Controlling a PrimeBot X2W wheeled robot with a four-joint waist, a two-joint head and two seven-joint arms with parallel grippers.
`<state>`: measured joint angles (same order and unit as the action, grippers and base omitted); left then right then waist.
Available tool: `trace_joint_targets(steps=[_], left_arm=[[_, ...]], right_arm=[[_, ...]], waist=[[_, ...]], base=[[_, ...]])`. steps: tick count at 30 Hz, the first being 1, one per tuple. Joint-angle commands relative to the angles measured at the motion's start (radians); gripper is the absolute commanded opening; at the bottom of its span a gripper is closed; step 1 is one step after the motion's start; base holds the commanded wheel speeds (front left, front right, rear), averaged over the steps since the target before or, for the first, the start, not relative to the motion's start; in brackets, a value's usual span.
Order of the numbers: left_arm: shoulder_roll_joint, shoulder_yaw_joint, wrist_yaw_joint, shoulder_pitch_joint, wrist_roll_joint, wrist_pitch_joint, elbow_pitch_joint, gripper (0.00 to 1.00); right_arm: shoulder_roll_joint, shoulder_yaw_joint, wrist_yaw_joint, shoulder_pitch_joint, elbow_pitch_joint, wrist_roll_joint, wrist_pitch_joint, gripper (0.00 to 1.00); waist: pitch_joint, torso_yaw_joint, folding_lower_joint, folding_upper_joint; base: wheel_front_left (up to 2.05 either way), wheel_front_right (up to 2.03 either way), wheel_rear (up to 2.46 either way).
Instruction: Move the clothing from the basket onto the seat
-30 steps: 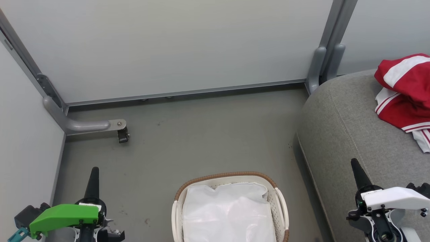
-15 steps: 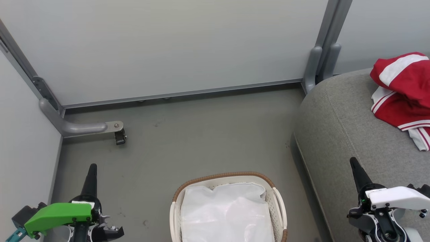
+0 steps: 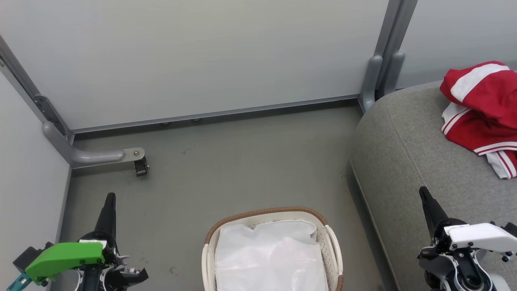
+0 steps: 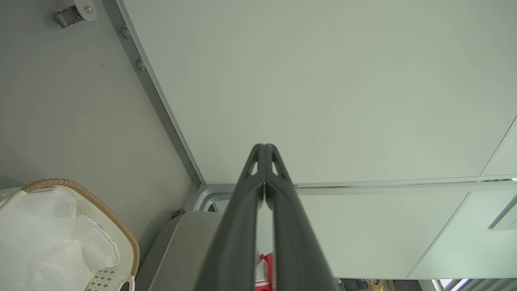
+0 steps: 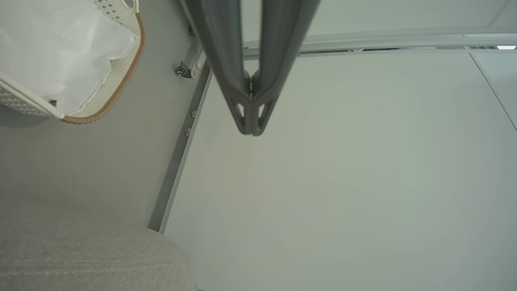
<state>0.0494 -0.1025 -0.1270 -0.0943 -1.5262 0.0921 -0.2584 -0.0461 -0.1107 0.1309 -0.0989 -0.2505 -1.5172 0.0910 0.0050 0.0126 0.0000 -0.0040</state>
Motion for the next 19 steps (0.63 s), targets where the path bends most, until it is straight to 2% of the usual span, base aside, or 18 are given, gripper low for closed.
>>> trace_joint_targets(steps=[1, 13, 19], left_arm=[[0.002, -0.007, -0.006, -0.020, -0.023, 0.006, 0.008, 0.00], [0.002, -0.015, -0.007, -0.020, -0.091, 0.027, 0.016, 0.00], [0.002, -0.014, -0.006, -0.019, -0.088, 0.026, 0.015, 0.00]], right_arm=[[-0.006, -0.004, 0.000, -0.013, 0.005, -0.023, 0.007, 0.00], [-0.007, -0.005, 0.000, -0.014, 0.008, -0.101, 0.027, 0.00], [-0.007, -0.005, 0.000, -0.014, 0.008, -0.097, 0.027, 0.00]], waist=[[0.000, -0.002, 0.0000, 0.0036], [-0.002, -0.013, 0.0000, 0.0040], [-0.002, -0.013, 0.0000, 0.0040]], base=[[0.00, 0.00, 0.00], [0.00, 0.00, 0.00], [0.00, 0.00, 0.00]])
